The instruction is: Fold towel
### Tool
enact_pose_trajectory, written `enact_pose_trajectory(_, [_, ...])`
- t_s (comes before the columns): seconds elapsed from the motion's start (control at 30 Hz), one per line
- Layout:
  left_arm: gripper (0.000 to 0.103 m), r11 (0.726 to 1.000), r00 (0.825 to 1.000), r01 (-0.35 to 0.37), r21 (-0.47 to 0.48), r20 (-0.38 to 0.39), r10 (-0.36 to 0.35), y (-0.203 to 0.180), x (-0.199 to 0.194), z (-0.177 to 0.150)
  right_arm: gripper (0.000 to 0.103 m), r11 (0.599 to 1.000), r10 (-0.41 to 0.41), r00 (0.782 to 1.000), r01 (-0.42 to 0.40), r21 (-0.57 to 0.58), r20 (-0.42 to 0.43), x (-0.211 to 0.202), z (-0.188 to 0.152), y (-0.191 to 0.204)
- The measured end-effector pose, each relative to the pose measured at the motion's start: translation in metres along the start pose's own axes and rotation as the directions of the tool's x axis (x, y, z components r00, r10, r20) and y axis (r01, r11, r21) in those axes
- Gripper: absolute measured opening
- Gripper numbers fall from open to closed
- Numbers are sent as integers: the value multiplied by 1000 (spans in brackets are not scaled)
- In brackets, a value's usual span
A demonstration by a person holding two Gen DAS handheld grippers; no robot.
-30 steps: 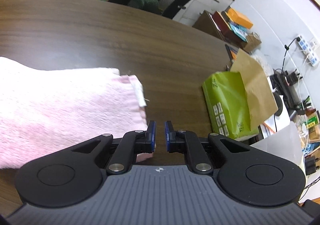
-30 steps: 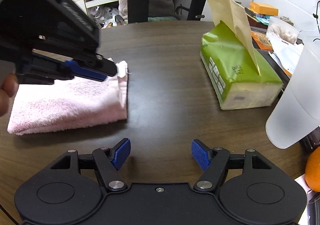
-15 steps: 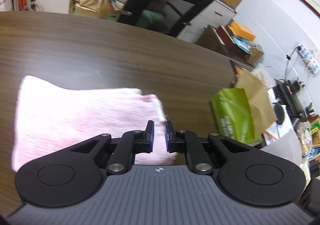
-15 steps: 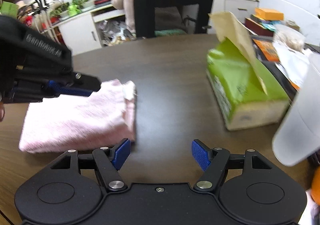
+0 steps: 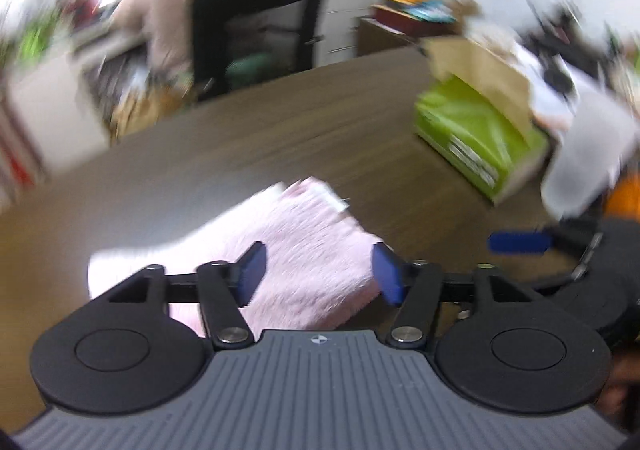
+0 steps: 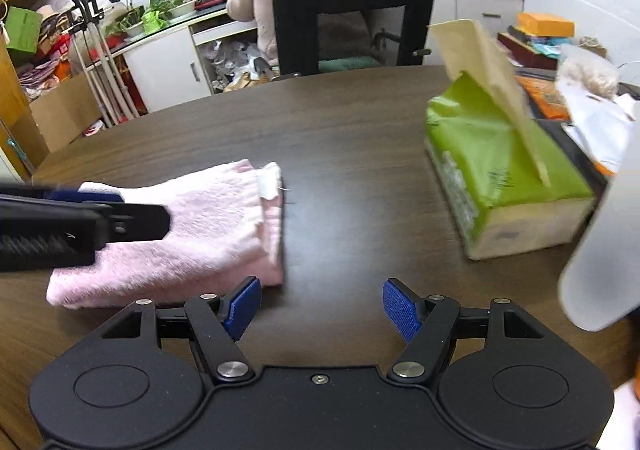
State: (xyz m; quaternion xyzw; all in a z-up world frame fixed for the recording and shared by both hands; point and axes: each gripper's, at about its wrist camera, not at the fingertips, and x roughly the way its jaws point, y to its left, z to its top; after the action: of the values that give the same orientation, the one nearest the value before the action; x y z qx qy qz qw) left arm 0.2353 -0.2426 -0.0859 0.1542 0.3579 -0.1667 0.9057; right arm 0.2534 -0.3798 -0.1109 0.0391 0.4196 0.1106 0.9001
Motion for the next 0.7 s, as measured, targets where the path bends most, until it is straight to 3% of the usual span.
enact_pose_trajectory(0.13, [71,995,1000,-1,95,23,-1,-17,10,-2,66,999,-31,1000,31,45,-2,-12,-13,-21])
enact_pose_trajectory(0.23, [71,983,999,34,183,33,-41,-27,10,-8,66,996,-49,999,49,78,-13,-17,-24,-35])
enact_pose_trajectory(0.3, [68,955,1000,1,295,22,-8,-37,15,-14,66,993,-57,998,58,101,-15,-20,-30,-43])
enact_pose_trajectory(0.33, [62,947,1000,-5,322,8,2,-39,19,-16,66,992,-59,998,60,110,-16,-20,-32,-47])
enact_pose_trajectory(0.4, [35,939,1000,-3,343,-25,12,-41,26,-17,66,990,-60,998,62,131,-16,-21,-36,-52])
enact_pose_trajectory(0.47, [34,945,998,10,326,-61,10,-40,33,-15,66,989,-59,998,60,137,-13,-21,-37,-55])
enact_pose_trajectory(0.7, [34,915,997,4,402,-68,26,-44,42,-18,66,986,-55,998,54,158,5,-27,-40,-62])
